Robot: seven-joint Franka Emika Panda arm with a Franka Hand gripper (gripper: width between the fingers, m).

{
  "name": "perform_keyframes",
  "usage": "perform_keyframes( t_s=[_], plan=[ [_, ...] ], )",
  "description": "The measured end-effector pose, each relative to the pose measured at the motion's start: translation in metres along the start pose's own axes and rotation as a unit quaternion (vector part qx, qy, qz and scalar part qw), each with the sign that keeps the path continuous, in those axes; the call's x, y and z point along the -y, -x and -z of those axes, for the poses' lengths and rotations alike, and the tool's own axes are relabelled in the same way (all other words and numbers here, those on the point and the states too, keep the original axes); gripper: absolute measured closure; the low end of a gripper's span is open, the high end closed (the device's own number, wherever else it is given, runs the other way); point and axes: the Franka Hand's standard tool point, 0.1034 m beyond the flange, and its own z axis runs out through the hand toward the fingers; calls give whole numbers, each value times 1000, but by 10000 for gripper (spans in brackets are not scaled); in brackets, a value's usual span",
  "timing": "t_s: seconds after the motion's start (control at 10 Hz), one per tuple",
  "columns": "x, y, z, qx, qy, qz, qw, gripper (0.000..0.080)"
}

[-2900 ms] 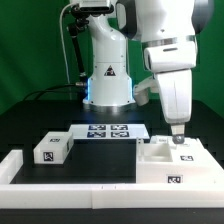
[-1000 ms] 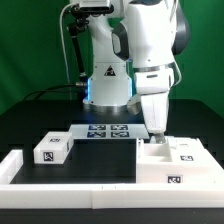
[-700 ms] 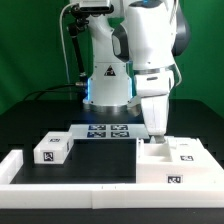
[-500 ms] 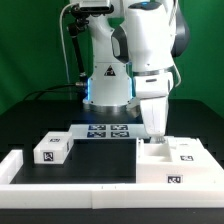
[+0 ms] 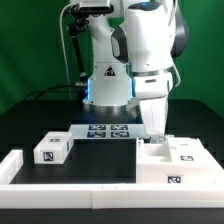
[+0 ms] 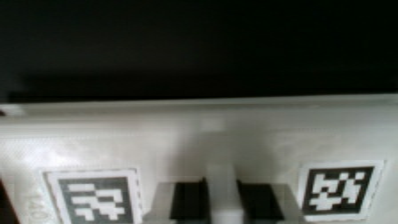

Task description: Assemble cabinet

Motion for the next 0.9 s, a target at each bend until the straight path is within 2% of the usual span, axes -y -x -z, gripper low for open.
perform_keyframes(
  t_s=[0.4, 0.9],
  plan=[
    [-1, 0, 4, 2, 2, 1, 1000, 732],
    [-10, 10, 46, 36, 9, 10, 999, 731]
  ],
)
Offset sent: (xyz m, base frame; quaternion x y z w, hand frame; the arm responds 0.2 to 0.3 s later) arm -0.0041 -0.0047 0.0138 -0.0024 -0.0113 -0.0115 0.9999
